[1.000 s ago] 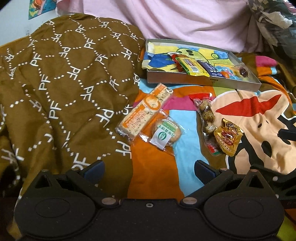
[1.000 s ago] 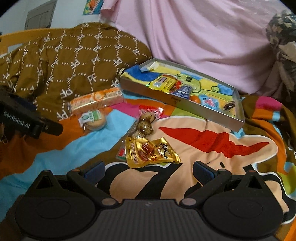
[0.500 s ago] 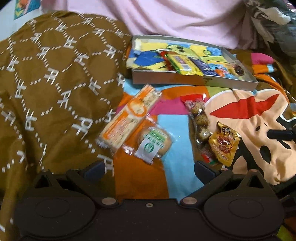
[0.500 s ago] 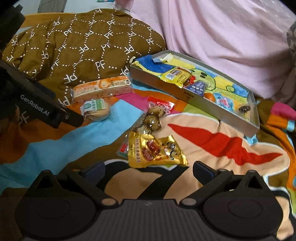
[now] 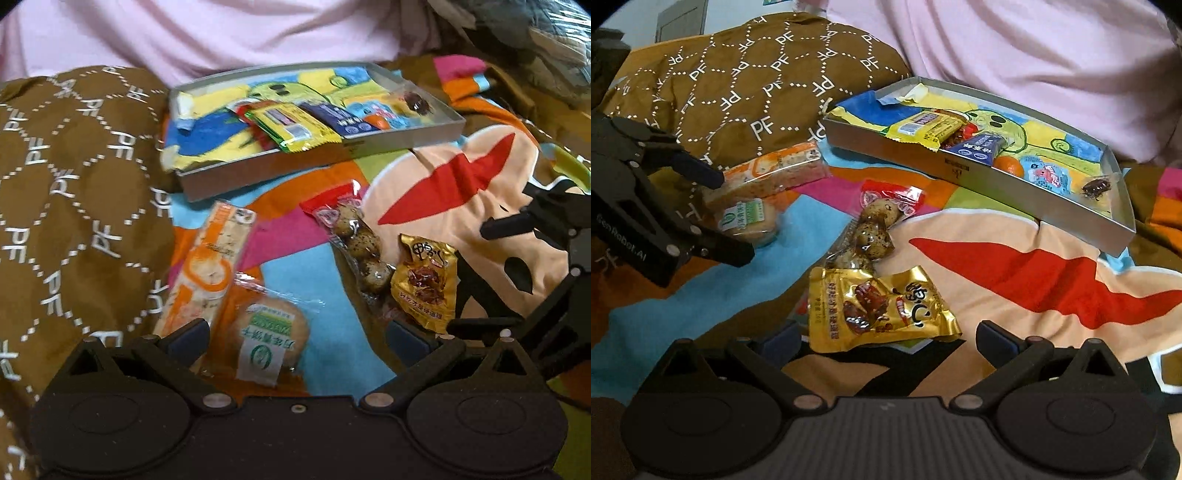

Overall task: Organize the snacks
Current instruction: 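Lower the left tool over the round WUTANG cake while the right tool lowers over the gold packet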

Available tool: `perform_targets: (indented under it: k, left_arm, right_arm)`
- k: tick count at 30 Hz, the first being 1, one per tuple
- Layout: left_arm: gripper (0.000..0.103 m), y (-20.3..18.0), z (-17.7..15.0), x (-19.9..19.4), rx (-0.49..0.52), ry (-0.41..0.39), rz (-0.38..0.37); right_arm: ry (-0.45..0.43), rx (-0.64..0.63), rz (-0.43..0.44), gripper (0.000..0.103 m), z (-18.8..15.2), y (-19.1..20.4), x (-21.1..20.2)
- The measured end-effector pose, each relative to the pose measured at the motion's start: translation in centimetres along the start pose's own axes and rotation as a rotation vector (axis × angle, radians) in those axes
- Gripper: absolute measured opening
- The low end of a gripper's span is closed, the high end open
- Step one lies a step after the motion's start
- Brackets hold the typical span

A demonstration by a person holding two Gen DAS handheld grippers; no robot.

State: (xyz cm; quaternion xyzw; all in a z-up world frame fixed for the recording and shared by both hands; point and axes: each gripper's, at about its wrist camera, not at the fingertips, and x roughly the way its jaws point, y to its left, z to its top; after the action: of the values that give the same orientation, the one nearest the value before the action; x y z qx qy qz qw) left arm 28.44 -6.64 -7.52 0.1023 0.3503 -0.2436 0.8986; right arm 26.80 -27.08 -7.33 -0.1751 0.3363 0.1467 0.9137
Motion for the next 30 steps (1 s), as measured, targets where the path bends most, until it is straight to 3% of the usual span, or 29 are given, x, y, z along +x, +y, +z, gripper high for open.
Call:
perform_targets:
  k: [4, 7, 16, 21, 30]
  left_arm:
    - [0.102, -0.5, 0.2, 0.9, 0.075, 0.017, -0.001]
    - [0.102, -0.8, 0.5, 1.8, 0.131, 0.082, -0.006]
    - [0.102, 1.3, 0.9, 2.8, 0.0, 0.129, -0.035]
    - [0.102, 1.2, 0.8, 2.8, 0.018, 0.13, -0.037]
    - [0.102, 0.7, 0.2, 3.0, 0.075, 0.136, -0.025]
  right_arm:
    - [0.013, 0.021, 0.015, 0.103, 0.1, -0.9, 1.1]
    - [0.025, 0.063, 0.032, 0.103, 0.2, -1.7, 1.8]
    - [0.001, 0.178, 0.125, 0.103, 0.6, -3.8, 3.3]
    - [-0.003, 0.149, 0.168, 0.103, 0.8, -3.3, 3.6]
    - [0.027, 0.116, 0.163, 0.103, 0.7, -2.7, 4.1]
